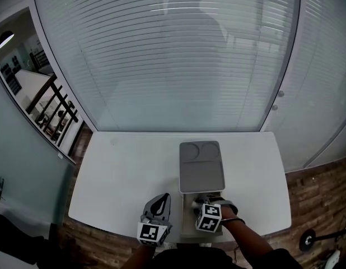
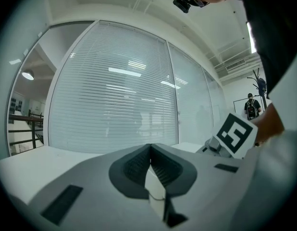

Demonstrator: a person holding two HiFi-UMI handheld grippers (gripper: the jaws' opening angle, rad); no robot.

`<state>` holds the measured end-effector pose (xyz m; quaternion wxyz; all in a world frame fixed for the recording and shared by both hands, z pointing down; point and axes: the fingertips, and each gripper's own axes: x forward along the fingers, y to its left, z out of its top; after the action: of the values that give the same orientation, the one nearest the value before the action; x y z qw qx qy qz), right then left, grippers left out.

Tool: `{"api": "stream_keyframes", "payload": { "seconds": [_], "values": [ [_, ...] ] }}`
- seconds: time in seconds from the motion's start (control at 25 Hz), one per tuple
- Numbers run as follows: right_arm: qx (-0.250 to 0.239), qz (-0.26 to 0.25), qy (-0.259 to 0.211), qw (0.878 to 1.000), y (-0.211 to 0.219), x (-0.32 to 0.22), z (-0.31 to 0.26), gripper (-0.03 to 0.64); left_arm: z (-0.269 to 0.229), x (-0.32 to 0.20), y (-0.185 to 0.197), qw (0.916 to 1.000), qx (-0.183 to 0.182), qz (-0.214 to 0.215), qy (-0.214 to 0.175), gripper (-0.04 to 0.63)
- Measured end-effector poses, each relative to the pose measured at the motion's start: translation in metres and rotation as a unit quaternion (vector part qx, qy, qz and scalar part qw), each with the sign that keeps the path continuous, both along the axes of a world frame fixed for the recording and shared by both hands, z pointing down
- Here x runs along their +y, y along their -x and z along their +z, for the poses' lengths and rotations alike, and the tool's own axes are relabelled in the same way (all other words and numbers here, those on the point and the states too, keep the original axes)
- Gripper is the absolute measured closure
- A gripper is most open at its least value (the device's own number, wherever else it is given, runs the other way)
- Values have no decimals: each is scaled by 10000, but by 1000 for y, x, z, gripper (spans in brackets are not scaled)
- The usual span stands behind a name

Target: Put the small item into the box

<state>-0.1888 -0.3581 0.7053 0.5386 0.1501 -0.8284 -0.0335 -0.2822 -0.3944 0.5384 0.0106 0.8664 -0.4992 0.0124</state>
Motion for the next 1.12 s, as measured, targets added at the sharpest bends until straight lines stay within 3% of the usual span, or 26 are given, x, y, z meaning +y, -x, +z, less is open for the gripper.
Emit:
{"api": "stream_keyframes", "payload": {
  "seconds": [0.28, 0.48, 0.64, 0.8, 1.0, 1.12],
  "values": [
    [-41, 283, 65, 9996, 3, 0, 1, 451, -2, 0, 4, 10000, 24, -21, 37, 582],
    [-118, 370, -180, 9991, 1, 0, -1, 443, 5, 2, 1, 9998, -4, 6, 187, 581],
    [-648, 771, -211, 9947, 2, 4, -10, 393, 5, 4, -1, 9999, 13, 102, 117, 582],
    [-1200, 1080, -306, 9864, 2, 1, -36, 374, 10, 6, -1, 9995, 60, 111, 285, 583],
    [-2163, 1435, -659, 9635, -4, -10, -88, 391, 4, 7, -13, 9993, 35, 348, 113, 581],
    [-3033, 1659, -947, 9335, -10, -18, -128, 423, 13, 9, -21, 9983, -107, 515, 261, 581]
  ]
}}
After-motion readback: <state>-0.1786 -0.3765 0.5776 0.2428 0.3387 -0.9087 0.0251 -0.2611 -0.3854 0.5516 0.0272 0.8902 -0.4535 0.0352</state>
